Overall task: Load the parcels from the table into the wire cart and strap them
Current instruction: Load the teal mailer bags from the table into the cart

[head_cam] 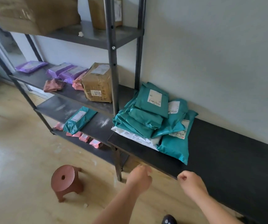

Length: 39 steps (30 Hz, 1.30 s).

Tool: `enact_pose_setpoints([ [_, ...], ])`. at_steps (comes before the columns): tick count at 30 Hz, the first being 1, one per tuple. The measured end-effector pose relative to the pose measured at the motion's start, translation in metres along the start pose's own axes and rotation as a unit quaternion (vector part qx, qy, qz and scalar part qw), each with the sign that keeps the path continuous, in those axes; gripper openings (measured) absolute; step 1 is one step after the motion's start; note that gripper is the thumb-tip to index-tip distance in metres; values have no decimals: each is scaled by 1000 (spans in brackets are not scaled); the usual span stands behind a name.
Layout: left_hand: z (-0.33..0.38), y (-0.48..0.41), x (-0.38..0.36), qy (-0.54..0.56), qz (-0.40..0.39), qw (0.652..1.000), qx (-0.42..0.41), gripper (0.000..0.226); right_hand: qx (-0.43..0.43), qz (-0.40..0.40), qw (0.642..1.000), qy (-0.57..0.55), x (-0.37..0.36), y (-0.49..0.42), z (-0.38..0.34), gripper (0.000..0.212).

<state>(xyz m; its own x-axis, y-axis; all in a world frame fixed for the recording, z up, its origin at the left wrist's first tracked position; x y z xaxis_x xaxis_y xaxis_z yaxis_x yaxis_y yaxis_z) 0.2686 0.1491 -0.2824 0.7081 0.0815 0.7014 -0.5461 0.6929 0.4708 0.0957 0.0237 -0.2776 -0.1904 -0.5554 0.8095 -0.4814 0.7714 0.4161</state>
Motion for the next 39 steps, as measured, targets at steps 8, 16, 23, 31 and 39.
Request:
enact_pose_setpoints([
  [8, 116, -39, 15, 48, 51, 992, -105, 31, -43, 68, 996, -24, 43, -59, 28, 16],
  [16, 213, -94, 77, 81, 241, 954, -161, 22, 6, 108, 968, -227, 92, -143, 18, 12],
  [23, 224, -170, 81, 91, 163, 981, -55, 50, 25, 96, 919, -382, 126, -221, -22, 22],
  [31, 204, -184, 72, 93, 168, 981, 2, 56, -8, 31, 921, -389, 109, -263, -46, 51],
  [39, 195, -187, 74, 107, 172, 979, 19, 57, -47, 14, 916, -398, 106, -276, -58, 83],
])
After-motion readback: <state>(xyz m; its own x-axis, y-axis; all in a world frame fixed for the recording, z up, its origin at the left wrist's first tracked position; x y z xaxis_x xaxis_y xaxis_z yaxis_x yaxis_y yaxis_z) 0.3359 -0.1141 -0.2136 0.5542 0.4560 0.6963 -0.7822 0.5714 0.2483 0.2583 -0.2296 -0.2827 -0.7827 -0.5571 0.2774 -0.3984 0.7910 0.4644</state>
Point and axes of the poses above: each hand's wrist, its own y-axis away from the middle knuckle, its own x-axis out of the back of the hand, z = x × y, the point moved 9 cm from there along -y, towards the middle knuckle, and after that the axes turned 7 degrees about x, right-handed, at the moved point
